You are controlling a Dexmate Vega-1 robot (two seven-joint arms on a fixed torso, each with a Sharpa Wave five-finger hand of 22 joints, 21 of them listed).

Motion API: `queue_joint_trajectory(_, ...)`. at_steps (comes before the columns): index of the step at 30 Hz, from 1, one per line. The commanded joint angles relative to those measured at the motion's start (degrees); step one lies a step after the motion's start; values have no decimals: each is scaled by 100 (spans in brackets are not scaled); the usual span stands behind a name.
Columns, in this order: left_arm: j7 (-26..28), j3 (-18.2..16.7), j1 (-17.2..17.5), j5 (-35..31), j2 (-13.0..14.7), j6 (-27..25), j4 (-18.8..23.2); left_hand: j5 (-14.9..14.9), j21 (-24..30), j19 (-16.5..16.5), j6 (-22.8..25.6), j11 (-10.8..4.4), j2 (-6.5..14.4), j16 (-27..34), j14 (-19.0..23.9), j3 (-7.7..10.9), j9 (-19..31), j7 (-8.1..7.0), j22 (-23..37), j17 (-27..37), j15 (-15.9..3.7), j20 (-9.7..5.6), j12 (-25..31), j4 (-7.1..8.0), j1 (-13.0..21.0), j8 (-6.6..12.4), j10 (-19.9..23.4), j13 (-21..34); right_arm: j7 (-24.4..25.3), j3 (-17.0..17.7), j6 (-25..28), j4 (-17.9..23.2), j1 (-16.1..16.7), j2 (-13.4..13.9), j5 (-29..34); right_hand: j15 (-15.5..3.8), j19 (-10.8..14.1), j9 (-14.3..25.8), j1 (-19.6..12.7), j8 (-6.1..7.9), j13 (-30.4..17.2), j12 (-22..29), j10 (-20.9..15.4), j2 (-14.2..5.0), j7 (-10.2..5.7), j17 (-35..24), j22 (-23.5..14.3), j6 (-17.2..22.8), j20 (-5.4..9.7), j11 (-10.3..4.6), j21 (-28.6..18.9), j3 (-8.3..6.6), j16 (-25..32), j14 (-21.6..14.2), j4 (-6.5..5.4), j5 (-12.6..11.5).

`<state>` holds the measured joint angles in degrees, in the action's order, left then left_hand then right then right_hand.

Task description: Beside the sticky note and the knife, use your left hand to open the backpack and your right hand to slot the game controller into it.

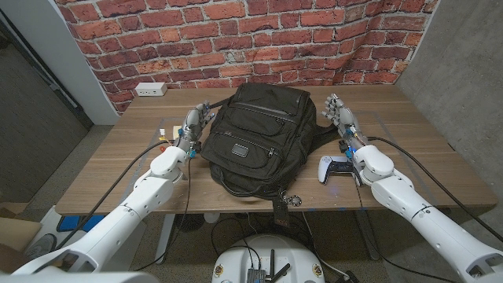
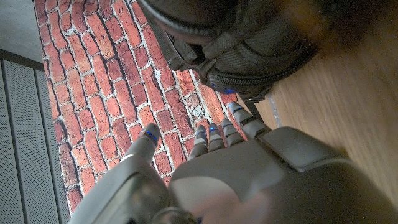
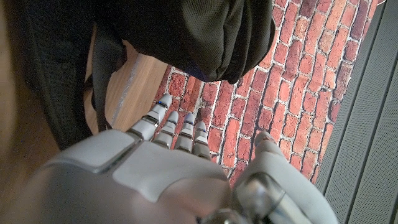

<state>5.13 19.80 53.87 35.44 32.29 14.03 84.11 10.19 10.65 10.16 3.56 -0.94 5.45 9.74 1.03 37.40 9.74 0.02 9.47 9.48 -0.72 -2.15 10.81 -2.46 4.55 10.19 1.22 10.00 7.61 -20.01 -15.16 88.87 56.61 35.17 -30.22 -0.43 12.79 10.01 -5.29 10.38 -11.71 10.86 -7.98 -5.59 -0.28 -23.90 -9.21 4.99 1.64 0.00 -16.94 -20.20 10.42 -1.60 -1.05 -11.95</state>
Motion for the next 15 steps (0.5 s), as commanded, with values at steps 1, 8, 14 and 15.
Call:
queue_joint_trajectory(1, 51, -80, 41, 1, 111, -72, 84, 8, 27, 62, 78, -42, 295, 39, 80, 31, 31, 7, 28, 13, -9, -107, 40, -26, 43, 44, 24, 25, 360, 161, 178, 660, 433, 302, 241, -17, 85, 15, -55, 26, -4, 24, -46, -66, -22, 11, -32, 41, -9, 2, 11, -45, 58, -36, 11, -25)
queue_joint_trajectory(8, 13, -98, 30, 34, 176, -161, 104, 2, 4, 0, 56, -58, 270, 23, 43, 35, 31, -19, 28, 13, -13, -131, 17, -48, 36, 31, -30, 24, 608, 290, 327, 1058, 750, 457, 365, -108, 97, 14, -112, 41, 12, 42, -95, -83, -36, 62, -32, 76, 29, -29, 54, -83, 62, -37, 67, -22)
queue_joint_trajectory(14, 9, -117, 48, 71, 202, -209, 125, -1, -6, -33, 47, -49, 256, 22, 35, 34, 31, -21, 27, 15, -15, -125, 16, -58, 27, 26, -34, 24, 808, 413, 351, 1338, 1011, 551, 512, -142, 97, 14, -137, 43, 21, 41, -101, -89, -50, 91, -33, 87, 63, -57, 81, -101, 60, -28, 96, -18)
queue_joint_trajectory(15, 20, -120, 51, 73, 211, -231, 137, -1, -6, -36, 48, -52, 255, 21, 34, 34, 31, -21, 27, 15, -15, -128, 16, -59, 26, 26, -36, 24, 842, 432, 367, 1388, 1051, 580, 557, -145, 102, 14, -146, 43, 24, 40, -101, -92, -48, 100, -33, 88, 66, -58, 88, -107, 61, -27, 106, -16)
